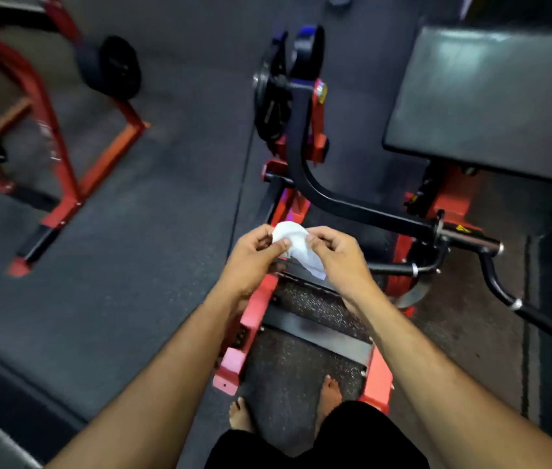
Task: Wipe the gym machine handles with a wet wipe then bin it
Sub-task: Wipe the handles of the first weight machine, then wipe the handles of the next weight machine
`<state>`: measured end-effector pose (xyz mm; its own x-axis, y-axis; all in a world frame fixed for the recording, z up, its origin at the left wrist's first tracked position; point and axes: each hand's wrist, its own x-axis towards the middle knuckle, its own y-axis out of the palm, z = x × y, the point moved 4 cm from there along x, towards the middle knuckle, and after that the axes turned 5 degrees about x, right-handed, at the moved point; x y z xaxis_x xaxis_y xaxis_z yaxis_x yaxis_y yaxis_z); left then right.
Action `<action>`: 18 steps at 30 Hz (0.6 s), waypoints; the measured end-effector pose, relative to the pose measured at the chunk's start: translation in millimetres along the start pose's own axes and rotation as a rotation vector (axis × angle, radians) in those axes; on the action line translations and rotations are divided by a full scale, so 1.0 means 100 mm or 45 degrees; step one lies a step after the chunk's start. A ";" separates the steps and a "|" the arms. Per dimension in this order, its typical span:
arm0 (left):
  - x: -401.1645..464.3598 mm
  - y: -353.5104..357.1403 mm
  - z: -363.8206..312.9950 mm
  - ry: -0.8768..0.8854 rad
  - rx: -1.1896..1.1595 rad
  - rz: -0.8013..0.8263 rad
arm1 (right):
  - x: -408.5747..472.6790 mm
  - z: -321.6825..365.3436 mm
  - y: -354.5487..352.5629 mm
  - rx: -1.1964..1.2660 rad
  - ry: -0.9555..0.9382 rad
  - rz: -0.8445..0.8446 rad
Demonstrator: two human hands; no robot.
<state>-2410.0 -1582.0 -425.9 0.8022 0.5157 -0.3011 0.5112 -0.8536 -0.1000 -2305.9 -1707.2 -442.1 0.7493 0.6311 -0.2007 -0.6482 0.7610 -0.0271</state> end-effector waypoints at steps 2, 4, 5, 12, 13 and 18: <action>-0.18 -0.19 -0.20 0.002 -0.069 -0.046 | -0.02 0.24 0.16 -0.037 -0.061 0.063; -0.37 -0.42 -0.36 0.044 -0.093 -0.108 | -0.06 0.51 0.40 -0.038 -0.134 0.175; -0.46 -0.54 -0.41 0.065 -0.096 -0.139 | -0.09 0.63 0.54 -0.020 -0.157 0.241; -1.15 -1.52 -0.46 0.091 -0.054 -0.338 | -0.26 1.03 1.63 -0.070 -0.286 0.650; -1.27 -1.72 -0.43 0.094 -0.050 -0.387 | -0.28 1.05 1.84 -0.085 -0.297 0.671; -1.87 -2.70 -0.22 0.091 -0.074 -0.650 | -0.56 1.09 2.90 -0.096 -0.245 0.784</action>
<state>-2691.1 -1446.1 -321.4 0.4637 0.8710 -0.1622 0.8578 -0.4872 -0.1639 -2521.4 -1505.2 -332.0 0.2436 0.9696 -0.0225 -0.9695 0.2428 -0.0335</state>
